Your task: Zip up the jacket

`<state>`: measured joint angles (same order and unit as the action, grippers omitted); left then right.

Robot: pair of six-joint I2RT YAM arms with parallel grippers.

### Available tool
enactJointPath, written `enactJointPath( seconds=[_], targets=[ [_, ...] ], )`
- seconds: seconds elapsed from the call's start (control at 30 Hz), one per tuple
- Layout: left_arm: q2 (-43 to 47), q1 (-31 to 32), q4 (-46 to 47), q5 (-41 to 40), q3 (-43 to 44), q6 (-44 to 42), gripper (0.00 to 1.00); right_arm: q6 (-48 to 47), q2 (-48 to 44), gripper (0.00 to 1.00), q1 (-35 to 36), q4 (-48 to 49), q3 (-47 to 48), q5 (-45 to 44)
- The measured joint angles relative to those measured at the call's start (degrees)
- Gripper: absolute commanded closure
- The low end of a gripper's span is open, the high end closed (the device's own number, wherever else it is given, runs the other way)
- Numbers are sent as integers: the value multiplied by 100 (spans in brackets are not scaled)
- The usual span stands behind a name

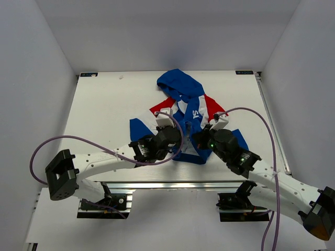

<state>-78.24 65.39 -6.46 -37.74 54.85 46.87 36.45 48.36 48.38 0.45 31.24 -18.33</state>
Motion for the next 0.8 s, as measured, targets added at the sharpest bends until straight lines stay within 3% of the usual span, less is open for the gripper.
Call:
enactJointPath(
  seconds=[0.8],
  targets=[
    [-122, 0, -138, -35, 105, 90, 100, -2, 190, 100, 0, 125, 85, 50]
  ],
)
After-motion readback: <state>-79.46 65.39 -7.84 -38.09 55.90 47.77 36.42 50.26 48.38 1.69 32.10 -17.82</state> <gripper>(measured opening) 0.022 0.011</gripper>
